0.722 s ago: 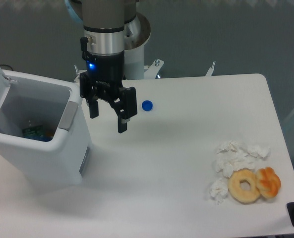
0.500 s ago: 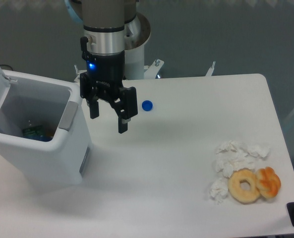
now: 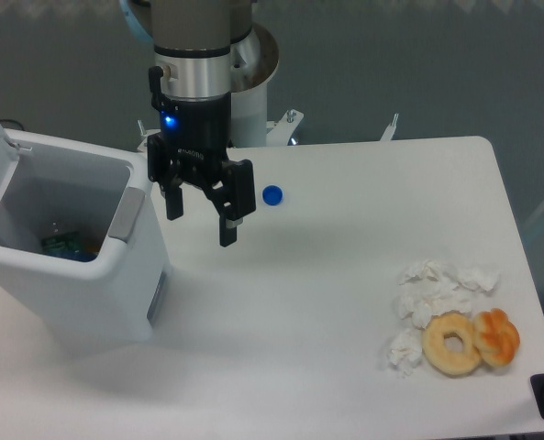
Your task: Close the trash can
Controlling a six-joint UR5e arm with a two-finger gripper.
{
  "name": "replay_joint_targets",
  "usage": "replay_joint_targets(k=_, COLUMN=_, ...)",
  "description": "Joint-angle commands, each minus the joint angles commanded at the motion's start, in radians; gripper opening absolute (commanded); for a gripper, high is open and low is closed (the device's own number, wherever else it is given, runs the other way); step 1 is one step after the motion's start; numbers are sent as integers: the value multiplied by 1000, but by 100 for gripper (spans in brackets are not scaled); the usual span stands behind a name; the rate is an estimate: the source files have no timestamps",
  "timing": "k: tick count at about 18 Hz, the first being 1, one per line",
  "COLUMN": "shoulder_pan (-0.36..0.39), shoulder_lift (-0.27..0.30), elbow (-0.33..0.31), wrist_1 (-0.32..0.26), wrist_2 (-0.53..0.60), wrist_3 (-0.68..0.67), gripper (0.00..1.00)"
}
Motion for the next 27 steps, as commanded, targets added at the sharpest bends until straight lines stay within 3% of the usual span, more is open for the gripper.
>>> replay_joint_targets(k=18, shoulder_pan=-3, shoulder_lift=28, elbow=52, wrist_1=2, wrist_2=-8, wrist_3=-447, gripper=100)
replay_joint_targets(k=22, shoulder_pan=-44, shoulder_lift=55, elbow=57, wrist_1=2, wrist_2=-54, wrist_3=-672, gripper=100)
replay_joint_targets(k=27, shoulder_pan=-54, shoulder_lift=116, elbow=60, wrist_1=2, wrist_2=-182, wrist_3=-739, gripper=100)
